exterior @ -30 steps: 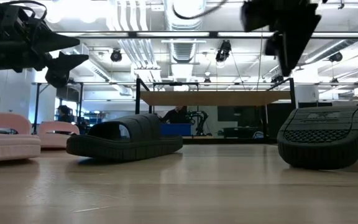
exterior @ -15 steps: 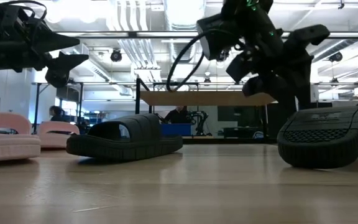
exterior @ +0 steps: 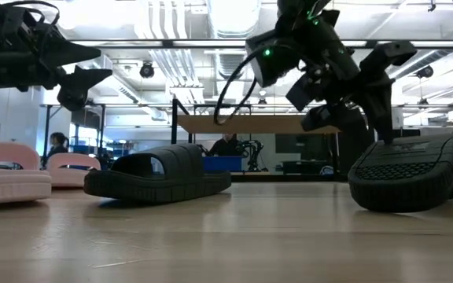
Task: Pick and place slides into the shelf
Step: Put the right black slide on the shelf
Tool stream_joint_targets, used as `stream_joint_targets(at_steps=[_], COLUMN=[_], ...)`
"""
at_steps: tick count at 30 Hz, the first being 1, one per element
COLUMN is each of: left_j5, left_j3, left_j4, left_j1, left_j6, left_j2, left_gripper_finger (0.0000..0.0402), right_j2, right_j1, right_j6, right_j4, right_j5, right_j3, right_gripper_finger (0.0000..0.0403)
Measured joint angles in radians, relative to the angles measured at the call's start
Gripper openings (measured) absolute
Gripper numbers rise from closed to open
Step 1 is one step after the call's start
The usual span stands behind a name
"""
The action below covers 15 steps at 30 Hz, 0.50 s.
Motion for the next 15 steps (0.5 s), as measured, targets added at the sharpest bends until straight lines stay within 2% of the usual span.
stream_joint_targets(at_steps=[7,15], left_j5=[0.0,0.0], left_j3=[0.0,0.0], left_j4=[0.0,0.001], left_j1=[0.0,0.0], left_j6=[0.0,0.0], left_j2=[-0.001,0.001], left_gripper_finger=[0.0208,0.0208], right_j2=[0.062,0.072], right_j1=[-0.015,-0.026], right_j6=[0.003,0.031], right_j4=[-0.004,-0.022], right_j5=[-0.04,-0.077], right_j3=[0.002,0.0], right_gripper_finger=[0.0153,0.0153])
